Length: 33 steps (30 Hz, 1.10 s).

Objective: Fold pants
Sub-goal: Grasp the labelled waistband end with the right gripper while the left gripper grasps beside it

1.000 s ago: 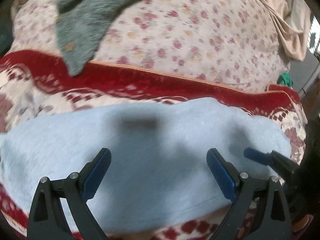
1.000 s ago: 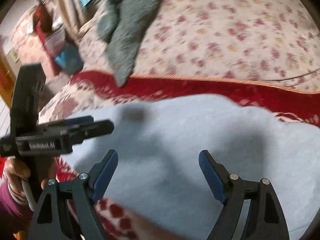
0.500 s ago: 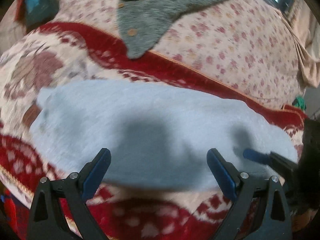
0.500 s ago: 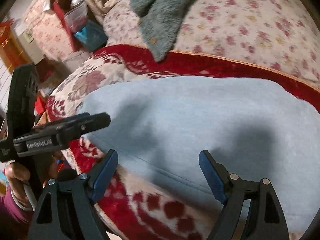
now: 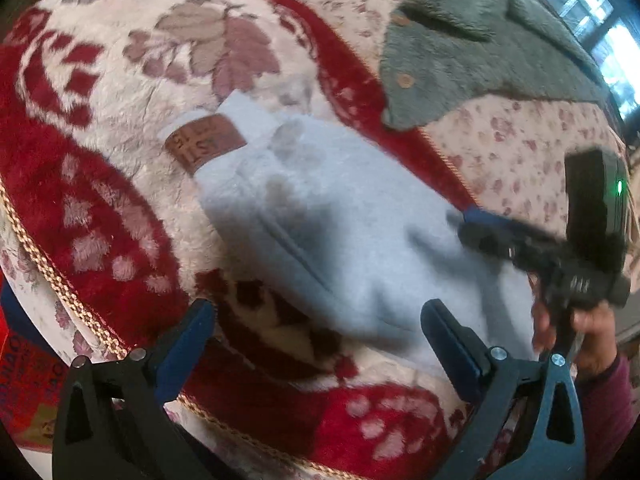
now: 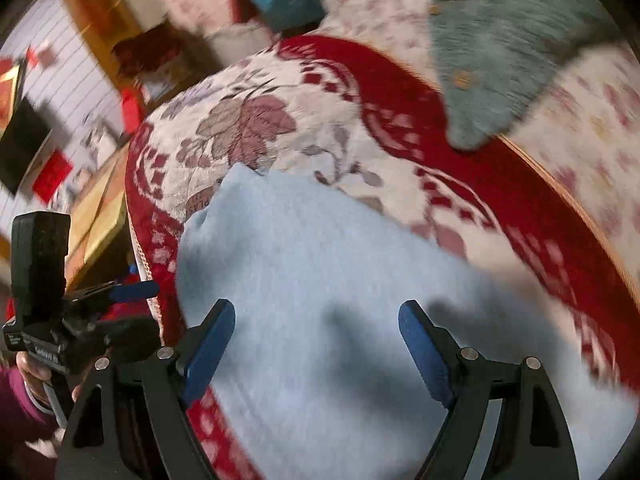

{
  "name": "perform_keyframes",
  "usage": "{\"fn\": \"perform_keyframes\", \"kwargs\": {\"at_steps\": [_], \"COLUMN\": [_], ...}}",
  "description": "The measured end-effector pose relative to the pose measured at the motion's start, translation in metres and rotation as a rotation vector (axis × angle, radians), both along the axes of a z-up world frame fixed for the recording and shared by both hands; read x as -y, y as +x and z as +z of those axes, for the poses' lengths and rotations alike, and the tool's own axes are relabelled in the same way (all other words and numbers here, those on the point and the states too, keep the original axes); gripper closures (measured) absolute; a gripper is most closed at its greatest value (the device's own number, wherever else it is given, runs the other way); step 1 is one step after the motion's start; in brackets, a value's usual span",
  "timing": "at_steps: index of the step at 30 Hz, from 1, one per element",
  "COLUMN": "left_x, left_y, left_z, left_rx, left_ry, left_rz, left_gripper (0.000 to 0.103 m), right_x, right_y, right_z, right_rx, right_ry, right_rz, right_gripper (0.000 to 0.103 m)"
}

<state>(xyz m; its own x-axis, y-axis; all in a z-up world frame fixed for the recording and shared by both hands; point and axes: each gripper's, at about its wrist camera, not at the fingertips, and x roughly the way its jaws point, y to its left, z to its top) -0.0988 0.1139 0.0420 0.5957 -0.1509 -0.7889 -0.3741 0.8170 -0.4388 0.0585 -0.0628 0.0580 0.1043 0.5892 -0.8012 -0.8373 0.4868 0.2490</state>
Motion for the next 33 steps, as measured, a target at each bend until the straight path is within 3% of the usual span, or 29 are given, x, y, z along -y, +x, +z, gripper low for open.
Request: {"fn": "perform_keyframes", "kwargs": {"at_steps": [7,10,18,21,24,28,29,30,31,33], "left_x": [-0.018,-0.018,-0.019,-0.018,-0.018,-0.022,-0.024,-0.026,-0.027,-0.03], "left_y": [0.005,0.009,0.03,0.033,0.037,0.051,0.052,0.052,0.055,0.058], "left_z": [-0.025,-0.029,-0.036,-0.038,-0.04,-0.04,-0.039,-0.038,-0.038,-0.037], "left_rx": [-0.016,-0.005,-0.012,-0.022,-0.034,-0.02,0.009,0.032,0.023,0.037], "left_ry": [-0.104,-0.094,-0.066,-0.05,-0.044,-0.05,-0.073,-0.094,-0.099,-0.117], "left_rz": [0.071,0.08,0.115,0.126,0.138,0.142,0.15,0.15,0.144,0.133], "left_gripper": [0.0,0.0,0.0,0.0,0.0,0.0,0.007,0.052,0.068,0.068], "right_x": [-0.068,-0.09,-0.128,-0.139,-0.147,-0.146,-0.144,-0.141,-0.14,-0.136], "right_y": [0.039,0.05,0.077,0.074,0.064,0.042,0.038,0.033,0.03,0.021], "right_z": [-0.009,-0.017,-0.056,-0.069,-0.073,-0.063,-0.059,-0.054,-0.049,-0.038], "right_rx": [0.004,0.015,-0.152,-0.171,-0.156,-0.059,-0.038,-0.012,0.005,0.054], "right_ry": [-0.051,-0.085,-0.108,-0.119,-0.122,-0.14,-0.145,-0.151,-0.151,-0.149], "right_rz": [0.223,0.315,0.416,0.452,0.487,0.513,0.508,0.502,0.498,0.494], "right_gripper": [0.015,0.014,0.013,0.014,0.029,0.054,0.059,0.067,0.072,0.076]}}
